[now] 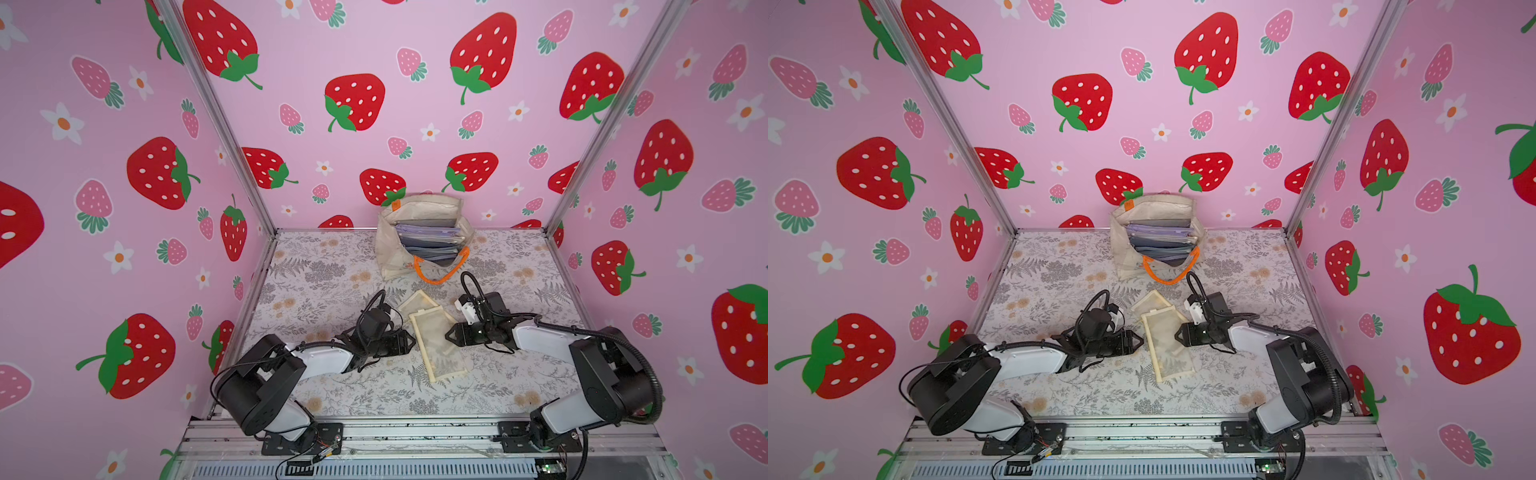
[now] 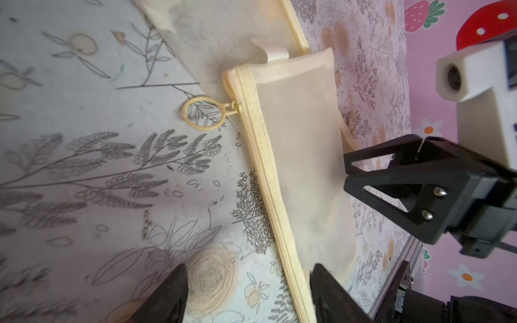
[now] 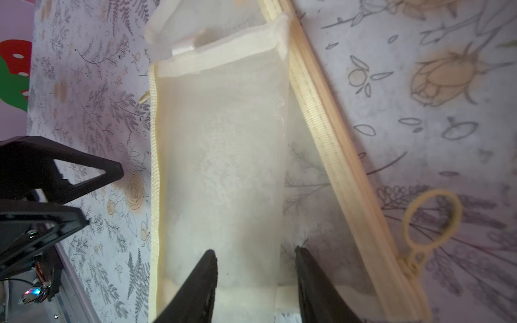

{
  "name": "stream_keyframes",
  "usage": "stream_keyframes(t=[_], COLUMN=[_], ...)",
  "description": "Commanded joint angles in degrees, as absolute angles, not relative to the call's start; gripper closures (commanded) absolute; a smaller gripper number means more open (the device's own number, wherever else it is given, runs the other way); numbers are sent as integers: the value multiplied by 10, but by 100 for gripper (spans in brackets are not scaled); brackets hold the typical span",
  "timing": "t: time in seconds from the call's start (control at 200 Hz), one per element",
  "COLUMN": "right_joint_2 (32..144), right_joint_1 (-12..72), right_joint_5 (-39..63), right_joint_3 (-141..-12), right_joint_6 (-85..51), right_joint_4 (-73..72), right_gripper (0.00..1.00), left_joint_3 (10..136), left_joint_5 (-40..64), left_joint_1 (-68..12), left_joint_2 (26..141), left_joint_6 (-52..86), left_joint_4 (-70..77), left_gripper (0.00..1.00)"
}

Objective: Put the pencil pouch into the canvas bag
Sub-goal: Pick up the pencil pouch.

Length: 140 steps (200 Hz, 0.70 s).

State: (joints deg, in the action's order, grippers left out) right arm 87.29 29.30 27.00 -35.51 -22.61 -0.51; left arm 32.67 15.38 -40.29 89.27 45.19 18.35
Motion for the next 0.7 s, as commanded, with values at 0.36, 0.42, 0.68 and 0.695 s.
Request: stream_keyframes(t=[0.36, 0.42, 0.68, 0.695], right_joint_2=[884, 871, 784, 778], right_joint_1=[299, 299, 307, 308], right_joint_5=[345, 351, 370, 371], right_joint_3=[-334, -329, -329, -331], right_joint_6=[-243, -245, -240, -238], right_joint_4=[-83, -90, -89, -83], right_gripper=[69, 73, 98, 100], left_joint_3=[393, 390, 376, 375], left_joint_5=[183, 184, 196, 196], left_joint_1=[-422, -424, -425, -425], left_joint_2=[1031, 1021, 973, 967], left_joint_6=[510, 505, 490, 489], left_joint_4=[336, 332, 326, 324], left_gripper=[61, 67, 86, 83])
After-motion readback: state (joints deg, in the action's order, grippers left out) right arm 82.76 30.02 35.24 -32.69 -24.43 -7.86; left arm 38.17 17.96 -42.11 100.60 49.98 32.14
